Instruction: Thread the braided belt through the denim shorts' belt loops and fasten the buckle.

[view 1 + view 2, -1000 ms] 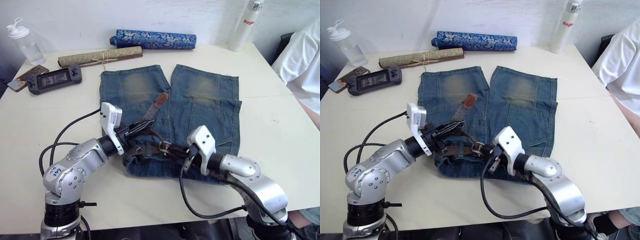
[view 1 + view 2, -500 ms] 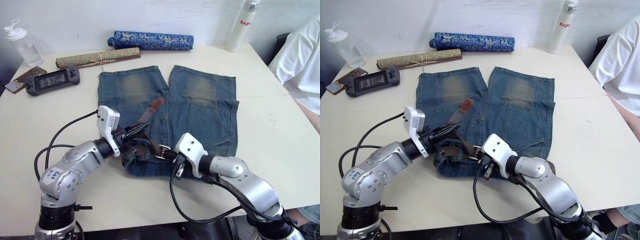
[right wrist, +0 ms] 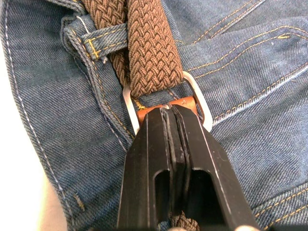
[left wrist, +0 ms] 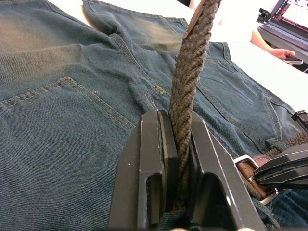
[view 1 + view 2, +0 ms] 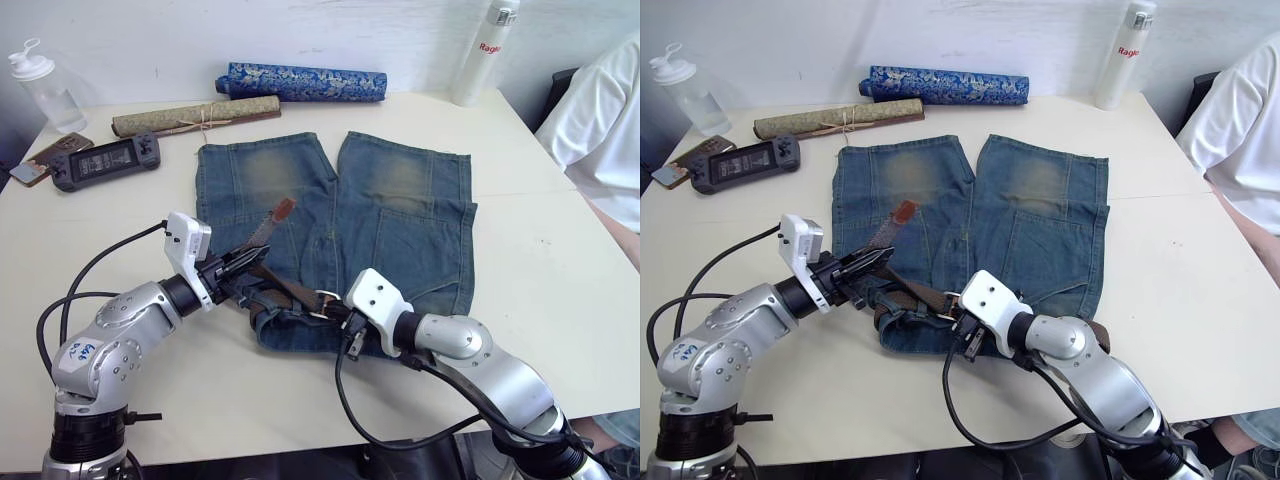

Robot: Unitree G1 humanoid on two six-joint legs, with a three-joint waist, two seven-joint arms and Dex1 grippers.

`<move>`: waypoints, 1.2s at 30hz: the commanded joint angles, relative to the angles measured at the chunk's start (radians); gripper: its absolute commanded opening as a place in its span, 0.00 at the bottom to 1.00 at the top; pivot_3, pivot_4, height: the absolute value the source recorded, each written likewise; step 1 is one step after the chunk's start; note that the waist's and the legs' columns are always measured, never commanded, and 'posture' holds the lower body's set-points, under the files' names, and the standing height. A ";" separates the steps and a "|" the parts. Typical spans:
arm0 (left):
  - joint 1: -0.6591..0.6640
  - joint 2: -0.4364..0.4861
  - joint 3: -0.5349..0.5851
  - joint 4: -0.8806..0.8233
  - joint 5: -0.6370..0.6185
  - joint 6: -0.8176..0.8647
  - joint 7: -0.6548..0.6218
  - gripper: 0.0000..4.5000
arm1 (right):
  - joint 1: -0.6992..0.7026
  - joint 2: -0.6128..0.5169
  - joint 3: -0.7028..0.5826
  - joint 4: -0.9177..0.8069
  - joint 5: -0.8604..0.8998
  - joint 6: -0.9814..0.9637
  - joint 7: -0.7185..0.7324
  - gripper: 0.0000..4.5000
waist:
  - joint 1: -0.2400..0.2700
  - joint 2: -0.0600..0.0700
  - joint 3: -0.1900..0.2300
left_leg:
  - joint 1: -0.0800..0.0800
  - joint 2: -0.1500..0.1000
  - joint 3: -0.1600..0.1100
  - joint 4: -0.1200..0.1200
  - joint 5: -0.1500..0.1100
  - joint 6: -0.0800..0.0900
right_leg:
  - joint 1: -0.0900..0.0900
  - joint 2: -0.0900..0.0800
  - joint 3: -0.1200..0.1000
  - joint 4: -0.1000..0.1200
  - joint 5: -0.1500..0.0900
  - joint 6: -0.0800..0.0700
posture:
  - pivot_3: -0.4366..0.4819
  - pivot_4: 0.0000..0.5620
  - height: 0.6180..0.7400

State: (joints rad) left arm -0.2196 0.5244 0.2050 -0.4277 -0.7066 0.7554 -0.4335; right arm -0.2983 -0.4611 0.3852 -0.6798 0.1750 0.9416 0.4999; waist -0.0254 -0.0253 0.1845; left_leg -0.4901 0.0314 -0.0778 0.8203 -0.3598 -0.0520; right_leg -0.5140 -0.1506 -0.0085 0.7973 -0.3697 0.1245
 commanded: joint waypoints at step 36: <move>0.002 0.045 -0.023 -0.017 0.068 -0.069 -0.077 0.00 | -0.111 0.089 -0.131 -0.094 0.089 0.223 -0.028 0.02 | 0.004 0.002 0.002 | -0.002 0.000 -0.003 -0.002 0.000 0.000 | -0.001 0.000 -0.001 -0.002 0.000 0.001 | 0.48 0.27 0.22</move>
State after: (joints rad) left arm -0.2206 0.5588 0.1577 -0.4216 -0.6411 0.7074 -0.5004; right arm -0.4073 -0.3812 0.2833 -0.7099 0.2359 1.1423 0.4828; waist -0.0213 -0.0232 0.1869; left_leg -0.4927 0.0312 -0.0804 0.8188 -0.3597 -0.0521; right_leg -0.5146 -0.1502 -0.0100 0.7949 -0.3693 0.1253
